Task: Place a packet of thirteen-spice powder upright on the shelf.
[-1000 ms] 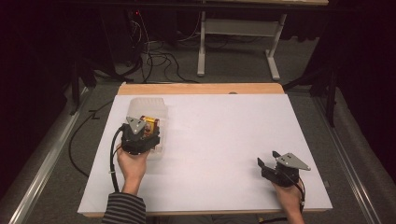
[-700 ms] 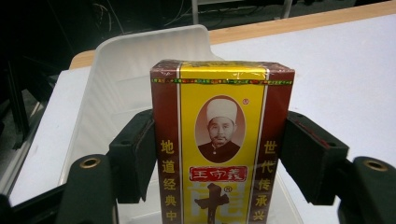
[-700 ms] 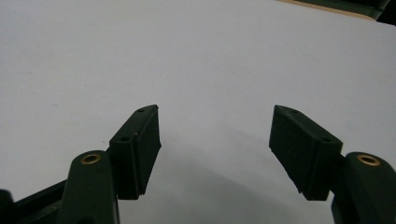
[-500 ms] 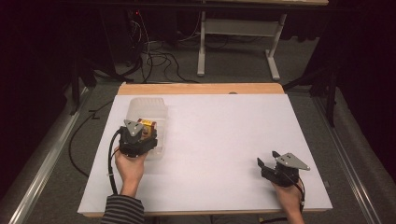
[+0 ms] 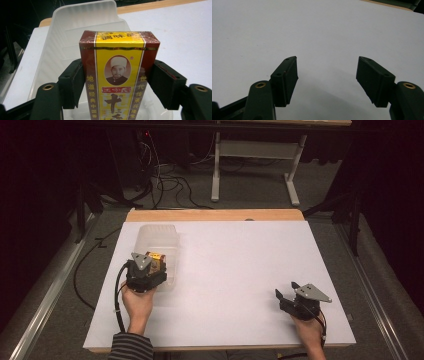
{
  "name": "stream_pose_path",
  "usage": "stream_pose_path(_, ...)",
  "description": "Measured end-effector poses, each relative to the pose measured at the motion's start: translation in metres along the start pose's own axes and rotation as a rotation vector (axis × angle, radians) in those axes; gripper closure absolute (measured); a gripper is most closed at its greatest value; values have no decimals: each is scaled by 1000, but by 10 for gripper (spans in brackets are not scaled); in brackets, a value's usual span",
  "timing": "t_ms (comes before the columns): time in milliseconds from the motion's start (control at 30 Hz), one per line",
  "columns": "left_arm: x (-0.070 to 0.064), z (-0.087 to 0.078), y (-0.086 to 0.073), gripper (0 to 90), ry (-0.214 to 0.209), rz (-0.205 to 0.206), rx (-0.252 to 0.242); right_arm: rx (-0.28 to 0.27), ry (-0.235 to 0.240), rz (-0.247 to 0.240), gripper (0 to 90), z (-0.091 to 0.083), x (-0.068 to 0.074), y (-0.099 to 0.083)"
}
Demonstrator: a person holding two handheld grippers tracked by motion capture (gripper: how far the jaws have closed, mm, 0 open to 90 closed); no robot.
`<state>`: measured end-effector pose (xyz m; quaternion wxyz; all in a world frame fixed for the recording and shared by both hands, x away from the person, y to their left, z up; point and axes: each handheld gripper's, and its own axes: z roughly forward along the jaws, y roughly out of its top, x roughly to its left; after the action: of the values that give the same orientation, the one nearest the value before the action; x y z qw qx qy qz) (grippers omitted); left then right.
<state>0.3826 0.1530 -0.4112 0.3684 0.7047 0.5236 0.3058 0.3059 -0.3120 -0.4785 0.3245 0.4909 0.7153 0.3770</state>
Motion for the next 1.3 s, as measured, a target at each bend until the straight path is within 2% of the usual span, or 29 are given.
stream_pose_path(600, 4, -5, -10, 323, -8, -4, -1, -2, -2, -3, 341, 0, 0, 0)
stream_pose_path(867, 3, -9, -13, 284, 16, 9, 17, 0, -2, -4, 341, 0, 1, 0)
stream_pose_path(1300, 5, -17, -6, 226, 12, -2, -18, 1, -3, -9, 341, 1, 1, 0)
